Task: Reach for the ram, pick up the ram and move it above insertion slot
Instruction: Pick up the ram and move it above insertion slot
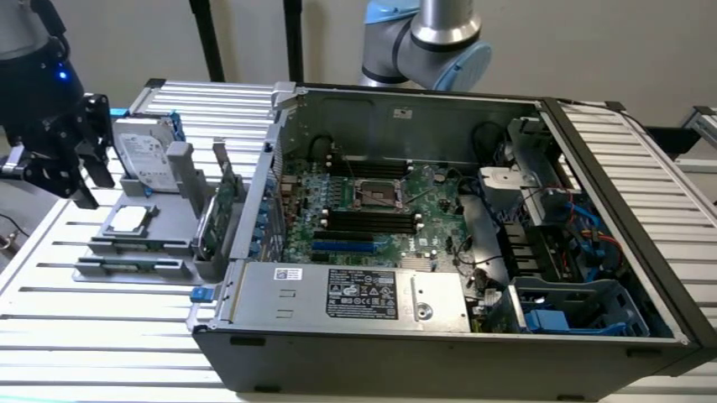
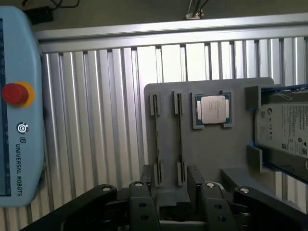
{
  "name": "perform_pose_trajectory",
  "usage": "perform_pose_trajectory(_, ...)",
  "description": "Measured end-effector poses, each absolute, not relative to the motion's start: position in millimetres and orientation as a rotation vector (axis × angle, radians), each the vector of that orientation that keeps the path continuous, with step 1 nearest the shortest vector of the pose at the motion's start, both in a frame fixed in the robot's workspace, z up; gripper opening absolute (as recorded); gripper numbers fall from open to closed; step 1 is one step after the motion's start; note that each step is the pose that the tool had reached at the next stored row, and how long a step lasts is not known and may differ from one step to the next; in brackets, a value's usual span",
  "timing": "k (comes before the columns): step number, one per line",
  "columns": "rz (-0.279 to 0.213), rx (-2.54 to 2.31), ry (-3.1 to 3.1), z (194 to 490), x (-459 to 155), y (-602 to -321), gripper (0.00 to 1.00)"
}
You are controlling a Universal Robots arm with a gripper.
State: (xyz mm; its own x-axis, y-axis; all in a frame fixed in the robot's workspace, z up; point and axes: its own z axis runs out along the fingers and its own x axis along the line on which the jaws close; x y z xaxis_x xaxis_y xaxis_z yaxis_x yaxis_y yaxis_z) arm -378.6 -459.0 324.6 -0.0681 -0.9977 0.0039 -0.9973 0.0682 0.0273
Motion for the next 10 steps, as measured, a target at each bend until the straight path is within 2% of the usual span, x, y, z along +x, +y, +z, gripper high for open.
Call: perform_pose_trajectory(10, -0.027, 2.156, -2.255, 306, -379, -461, 0.42)
